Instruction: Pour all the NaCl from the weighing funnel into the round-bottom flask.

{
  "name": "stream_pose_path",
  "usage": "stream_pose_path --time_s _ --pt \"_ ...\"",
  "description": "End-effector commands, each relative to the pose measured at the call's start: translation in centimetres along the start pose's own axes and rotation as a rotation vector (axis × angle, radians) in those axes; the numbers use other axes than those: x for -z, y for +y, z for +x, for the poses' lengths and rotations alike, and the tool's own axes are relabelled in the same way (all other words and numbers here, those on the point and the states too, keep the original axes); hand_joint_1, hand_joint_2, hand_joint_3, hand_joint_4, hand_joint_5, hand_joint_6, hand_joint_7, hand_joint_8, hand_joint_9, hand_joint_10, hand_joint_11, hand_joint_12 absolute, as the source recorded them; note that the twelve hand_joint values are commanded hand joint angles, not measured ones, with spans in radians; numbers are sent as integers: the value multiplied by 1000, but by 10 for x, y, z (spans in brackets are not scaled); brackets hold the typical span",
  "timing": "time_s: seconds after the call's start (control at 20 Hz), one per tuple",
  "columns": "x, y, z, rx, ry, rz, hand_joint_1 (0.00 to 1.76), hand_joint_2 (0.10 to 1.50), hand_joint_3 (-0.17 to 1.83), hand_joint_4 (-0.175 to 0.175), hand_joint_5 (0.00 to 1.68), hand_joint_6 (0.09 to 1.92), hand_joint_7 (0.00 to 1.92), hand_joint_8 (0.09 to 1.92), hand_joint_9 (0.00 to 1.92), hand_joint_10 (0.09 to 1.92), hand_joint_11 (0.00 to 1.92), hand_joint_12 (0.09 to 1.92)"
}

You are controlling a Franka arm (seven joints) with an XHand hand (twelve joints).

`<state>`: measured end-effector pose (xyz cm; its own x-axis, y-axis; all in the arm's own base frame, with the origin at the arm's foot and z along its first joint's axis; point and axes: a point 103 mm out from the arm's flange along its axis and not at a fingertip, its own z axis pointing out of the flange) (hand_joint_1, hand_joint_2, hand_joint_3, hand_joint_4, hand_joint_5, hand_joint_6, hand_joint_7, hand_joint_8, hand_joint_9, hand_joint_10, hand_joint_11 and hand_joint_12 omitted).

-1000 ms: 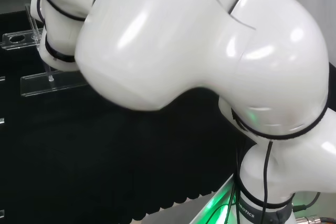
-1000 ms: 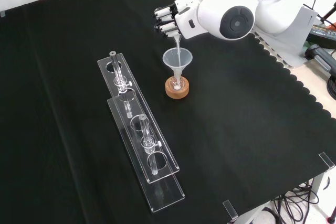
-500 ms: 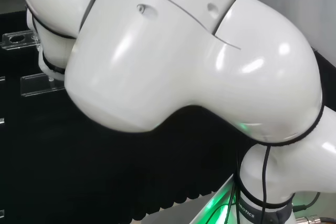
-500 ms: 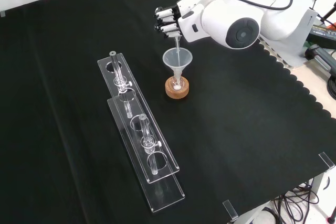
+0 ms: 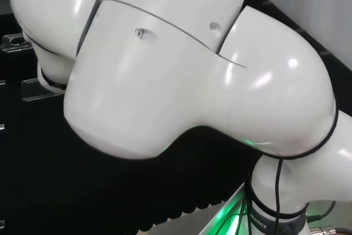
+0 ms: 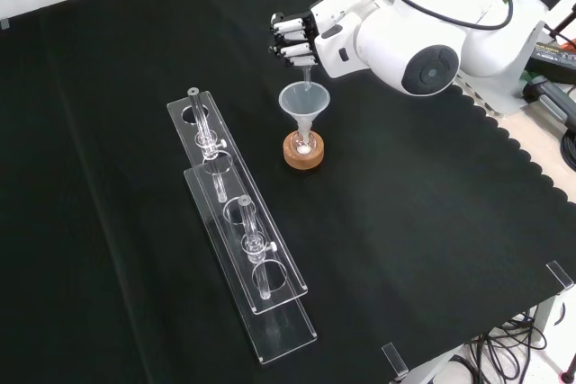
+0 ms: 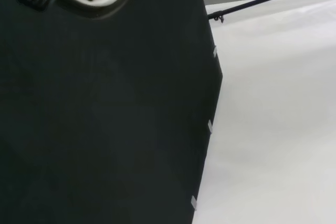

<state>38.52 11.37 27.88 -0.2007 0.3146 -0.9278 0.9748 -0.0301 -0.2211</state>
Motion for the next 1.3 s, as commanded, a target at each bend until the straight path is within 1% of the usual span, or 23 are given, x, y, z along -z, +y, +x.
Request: stream_pose_path --time_s 0.05,0.25,0.35,0.4,0.7,0.8,0.9,1.0,1.1,1.2,1.3 --pt "6 -2 -1 -6 -23 -8 1113 665 673 175 1233 752 650 635 978 329 720 1088" --pt "7 -2 -2 -8 -19 -6 1113 665 673 175 1233 752 650 634 978 328 721 1087" --pt "5 -2 -4 -9 -2 -3 1113 665 674 175 1233 751 650 634 978 327 721 1087" --pt "4 -2 -5 -9 13 0 1113 664 674 175 1234 751 650 634 978 327 721 1087" --pt "0 -1 -11 4 157 5 1113 664 675 175 1234 751 649 634 979 325 722 1086" --pt "-1 -2 -15 6 226 6 1113 664 675 175 1234 751 649 634 979 325 722 1085" --pt "-2 -2 -20 5 280 4 1113 664 675 175 1234 751 649 634 979 324 722 1085" --pt "-2 -3 -26 10 388 9 1113 664 675 175 1234 751 648 634 979 324 722 1085" --pt "-3 -4 -32 9 448 8 1113 664 675 175 1234 751 648 634 980 323 722 1085" --pt "-6 -4 -41 9 529 14 1113 664 675 175 1234 751 648 634 980 323 723 1084" --pt "-8 -4 -49 8 592 15 1113 664 675 175 1233 751 648 634 980 322 723 1084"
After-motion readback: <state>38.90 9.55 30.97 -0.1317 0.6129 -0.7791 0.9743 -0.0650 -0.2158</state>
